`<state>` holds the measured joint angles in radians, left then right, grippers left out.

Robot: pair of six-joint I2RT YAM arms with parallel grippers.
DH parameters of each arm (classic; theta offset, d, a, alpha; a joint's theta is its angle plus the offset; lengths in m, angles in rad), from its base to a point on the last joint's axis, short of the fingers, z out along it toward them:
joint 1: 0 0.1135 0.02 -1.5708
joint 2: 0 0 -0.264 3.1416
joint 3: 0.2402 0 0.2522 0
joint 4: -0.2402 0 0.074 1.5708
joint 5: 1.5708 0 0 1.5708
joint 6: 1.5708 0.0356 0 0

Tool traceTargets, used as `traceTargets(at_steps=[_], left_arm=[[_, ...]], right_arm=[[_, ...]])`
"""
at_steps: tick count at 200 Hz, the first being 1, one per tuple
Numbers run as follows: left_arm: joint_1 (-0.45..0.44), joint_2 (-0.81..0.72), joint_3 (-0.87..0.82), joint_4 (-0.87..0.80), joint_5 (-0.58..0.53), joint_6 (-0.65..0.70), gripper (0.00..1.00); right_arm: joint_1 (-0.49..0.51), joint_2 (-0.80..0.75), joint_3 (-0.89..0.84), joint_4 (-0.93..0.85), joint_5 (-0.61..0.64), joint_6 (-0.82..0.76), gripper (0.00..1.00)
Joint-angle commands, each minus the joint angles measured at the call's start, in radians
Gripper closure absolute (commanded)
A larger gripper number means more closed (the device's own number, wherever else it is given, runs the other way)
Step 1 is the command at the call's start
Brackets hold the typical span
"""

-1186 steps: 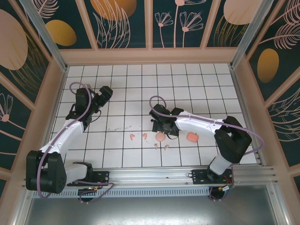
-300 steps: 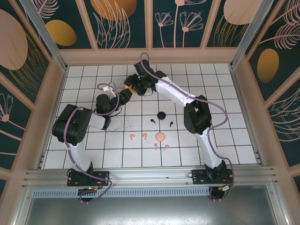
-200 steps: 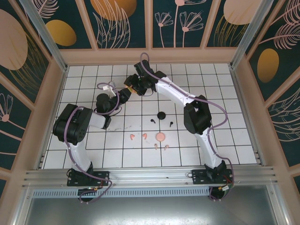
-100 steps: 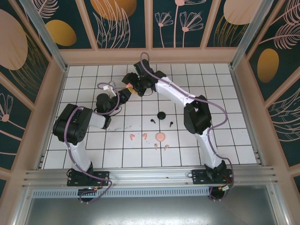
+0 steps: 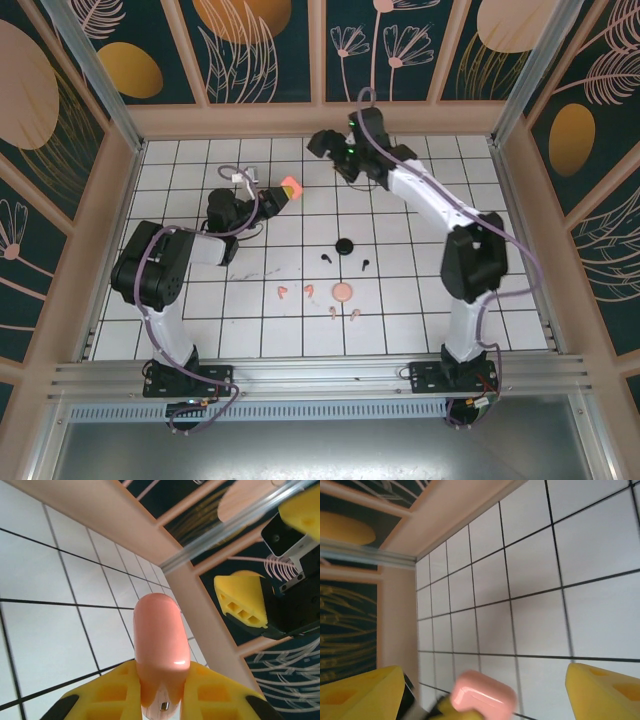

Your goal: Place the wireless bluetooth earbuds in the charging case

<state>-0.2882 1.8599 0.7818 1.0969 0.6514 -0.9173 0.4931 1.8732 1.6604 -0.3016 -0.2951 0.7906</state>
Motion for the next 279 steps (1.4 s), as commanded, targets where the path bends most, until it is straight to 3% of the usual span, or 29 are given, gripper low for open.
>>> traceTargets(at_steps=[1, 33, 80, 204, 238, 279], left_arm=[[-0.004, -0.049, 0.060, -0.085, 0.137, 0.070, 1.00], [-0.003, -0.056, 0.120, -0.156, 0.232, 0.095, 1.00], [-0.003, -0.067, 0.181, -0.267, 0.331, 0.141, 1.00], [-0.005, -0.134, 0.184, -0.324, 0.368, 0.167, 1.00], [-0.004, -0.183, 0.178, -0.321, 0.369, 0.164, 1.00], [-0.004, -0.224, 0.163, -0.322, 0.369, 0.166, 1.00]], right_arm=[[-0.036, -0.134, -0.185, 0.192, -0.130, -0.296, 0.16], [-0.085, -0.258, -0.399, 0.277, -0.299, -0.550, 0.16], [-0.103, -0.225, -0.444, 0.301, -0.492, -0.615, 0.20], [-0.028, -0.042, -0.261, 0.278, -0.440, -0.587, 0.31], [-0.042, -0.018, -0.290, 0.296, -0.428, -0.568, 0.39], [-0.066, -0.058, -0.364, 0.337, -0.418, -0.537, 0.41]])
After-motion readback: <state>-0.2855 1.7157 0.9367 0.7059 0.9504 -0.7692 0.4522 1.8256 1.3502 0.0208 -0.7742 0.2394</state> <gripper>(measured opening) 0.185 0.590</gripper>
